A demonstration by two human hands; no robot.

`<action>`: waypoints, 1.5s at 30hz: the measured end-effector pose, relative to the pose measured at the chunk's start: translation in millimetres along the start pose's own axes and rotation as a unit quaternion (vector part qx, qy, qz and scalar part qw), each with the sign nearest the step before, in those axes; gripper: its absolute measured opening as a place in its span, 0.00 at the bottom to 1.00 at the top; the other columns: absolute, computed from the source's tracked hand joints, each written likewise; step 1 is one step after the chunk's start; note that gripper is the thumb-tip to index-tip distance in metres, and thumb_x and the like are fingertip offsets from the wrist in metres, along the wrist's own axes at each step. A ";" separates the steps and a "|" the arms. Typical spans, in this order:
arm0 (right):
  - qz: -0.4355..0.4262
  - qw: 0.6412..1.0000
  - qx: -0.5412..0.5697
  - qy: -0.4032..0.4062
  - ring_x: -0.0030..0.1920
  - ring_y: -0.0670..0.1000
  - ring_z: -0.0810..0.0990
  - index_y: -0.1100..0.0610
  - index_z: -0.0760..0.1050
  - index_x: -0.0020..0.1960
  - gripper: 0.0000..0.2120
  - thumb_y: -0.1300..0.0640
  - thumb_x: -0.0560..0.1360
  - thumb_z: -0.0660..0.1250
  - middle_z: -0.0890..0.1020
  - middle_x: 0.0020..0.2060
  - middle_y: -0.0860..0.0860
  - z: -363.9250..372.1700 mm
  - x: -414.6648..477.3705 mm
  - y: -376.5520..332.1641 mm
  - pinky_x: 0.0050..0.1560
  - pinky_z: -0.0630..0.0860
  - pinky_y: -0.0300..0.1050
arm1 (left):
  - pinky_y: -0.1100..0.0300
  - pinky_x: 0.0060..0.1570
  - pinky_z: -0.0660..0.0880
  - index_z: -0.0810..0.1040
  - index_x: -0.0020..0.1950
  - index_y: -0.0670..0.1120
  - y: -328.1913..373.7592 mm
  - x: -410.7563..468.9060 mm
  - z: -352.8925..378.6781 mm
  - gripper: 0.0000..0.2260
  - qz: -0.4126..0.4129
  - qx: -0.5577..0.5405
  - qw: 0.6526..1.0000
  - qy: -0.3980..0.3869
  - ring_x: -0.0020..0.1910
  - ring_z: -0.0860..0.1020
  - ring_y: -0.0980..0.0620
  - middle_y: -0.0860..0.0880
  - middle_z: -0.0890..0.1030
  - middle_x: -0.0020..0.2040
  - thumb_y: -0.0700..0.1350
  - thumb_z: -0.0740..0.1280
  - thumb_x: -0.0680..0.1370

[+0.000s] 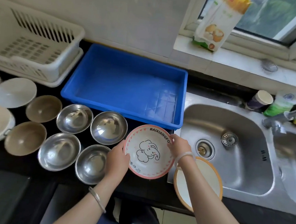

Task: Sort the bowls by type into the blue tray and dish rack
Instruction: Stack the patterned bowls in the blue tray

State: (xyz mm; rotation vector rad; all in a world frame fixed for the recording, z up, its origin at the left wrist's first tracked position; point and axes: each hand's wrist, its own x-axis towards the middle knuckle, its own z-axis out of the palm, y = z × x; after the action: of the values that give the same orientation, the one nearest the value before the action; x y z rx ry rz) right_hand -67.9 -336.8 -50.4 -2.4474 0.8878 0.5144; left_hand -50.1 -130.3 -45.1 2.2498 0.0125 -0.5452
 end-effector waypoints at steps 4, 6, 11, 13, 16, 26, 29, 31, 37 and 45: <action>-0.011 1.000 0.020 0.011 0.40 0.55 0.77 0.51 0.78 0.53 0.12 0.60 0.75 0.59 0.81 0.42 0.53 -2.1 4.1 4.0 0.39 0.71 0.44 | 0.73 0.32 0.62 0.78 0.55 0.51 1.3 1.9 0.1 0.17 -0.032 -0.039 0.999 0.013 0.37 0.72 0.64 0.64 0.75 0.38 0.33 0.61 0.74; -0.018 0.999 0.028 0.010 0.39 0.54 0.77 0.51 0.79 0.53 0.12 0.61 0.75 0.60 0.79 0.39 0.51 -6.8 2.5 3.8 0.38 0.71 0.43 | 0.69 0.38 0.68 0.79 0.57 0.48 3.8 3.8 -2.9 0.15 -0.042 -0.045 0.998 0.017 0.44 0.76 0.59 0.62 0.79 0.43 0.35 0.62 0.74; -0.041 0.996 0.084 0.000 0.40 0.59 0.82 0.55 0.81 0.51 0.12 0.62 0.74 0.60 0.84 0.41 0.56 -29.4 -5.1 -4.7 0.44 0.81 0.54 | 0.62 0.43 0.72 0.79 0.57 0.49 10.4 13.2 -19.9 0.11 -0.053 -0.081 0.994 0.042 0.49 0.77 0.56 0.53 0.81 0.52 0.41 0.65 0.76; -0.057 0.993 0.103 0.001 0.40 0.61 0.83 0.56 0.81 0.49 0.11 0.63 0.74 0.61 0.84 0.41 0.58 -38.3 -6.7 -11.5 0.44 0.81 0.57 | 0.66 0.37 0.70 0.80 0.54 0.50 15.4 19.9 -30.3 0.09 -0.053 -0.093 0.993 0.053 0.44 0.77 0.59 0.55 0.81 0.48 0.42 0.66 0.75; -0.066 0.987 0.147 0.003 0.38 0.58 0.84 0.56 0.82 0.48 0.10 0.63 0.74 0.63 0.84 0.38 0.55 -51.0 -5.5 -25.9 0.42 0.82 0.56 | 0.60 0.42 0.77 0.80 0.51 0.51 23.5 32.6 -49.3 0.08 -0.062 -0.138 0.987 0.056 0.45 0.79 0.56 0.54 0.82 0.47 0.42 0.68 0.73; -0.007 0.943 0.331 0.018 0.30 0.51 0.84 0.55 0.79 0.49 0.11 0.67 0.73 0.64 0.82 0.34 0.53 -73.2 32.1 -108.2 0.27 0.81 0.43 | 0.58 0.34 0.80 0.78 0.51 0.44 44.4 102.8 -110.4 0.06 -0.082 -0.326 0.940 0.052 0.37 0.79 0.51 0.49 0.81 0.42 0.38 0.65 0.76; 0.008 0.930 0.366 0.021 0.30 0.52 0.84 0.58 0.78 0.55 0.12 0.67 0.74 0.64 0.82 0.36 0.55 -67.2 53.5 -138.4 0.27 0.81 0.43 | 0.63 0.29 0.79 0.77 0.51 0.44 40.7 129.7 -123.3 0.07 -0.090 -0.354 0.929 0.049 0.38 0.79 0.53 0.51 0.79 0.42 0.36 0.64 0.76; 0.019 0.922 0.386 0.025 0.30 0.52 0.83 0.58 0.77 0.57 0.13 0.66 0.74 0.65 0.82 0.34 0.54 -60.5 68.8 -156.7 0.26 0.80 0.42 | 0.62 0.33 0.79 0.77 0.52 0.44 36.9 150.1 -131.1 0.08 -0.087 -0.359 0.928 0.056 0.41 0.79 0.52 0.51 0.79 0.42 0.35 0.64 0.75; 0.059 0.897 0.438 0.023 0.38 0.59 0.84 0.61 0.75 0.60 0.14 0.65 0.74 0.66 0.83 0.41 0.61 -31.2 109.2 -193.9 0.42 0.82 0.55 | 0.48 0.51 0.78 0.77 0.48 0.51 21.4 214.5 -145.5 0.10 -0.077 -0.298 0.950 0.042 0.50 0.80 0.45 0.46 0.82 0.49 0.37 0.62 0.75; 0.093 0.887 0.452 0.010 0.41 0.60 0.84 0.61 0.75 0.60 0.14 0.65 0.75 0.65 0.82 0.44 0.62 0.5 134.8 -212.7 0.42 0.82 0.52 | 0.44 0.57 0.77 0.79 0.54 0.47 3.2 252.9 -146.9 0.12 -0.110 -0.292 0.949 0.038 0.54 0.79 0.44 0.46 0.82 0.50 0.36 0.61 0.76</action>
State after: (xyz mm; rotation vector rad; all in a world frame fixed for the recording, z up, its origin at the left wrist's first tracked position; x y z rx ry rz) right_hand 171.8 -259.5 -51.4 -1.5231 1.0644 0.0786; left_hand 235.7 -68.7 -55.0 1.6923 0.4153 -0.4915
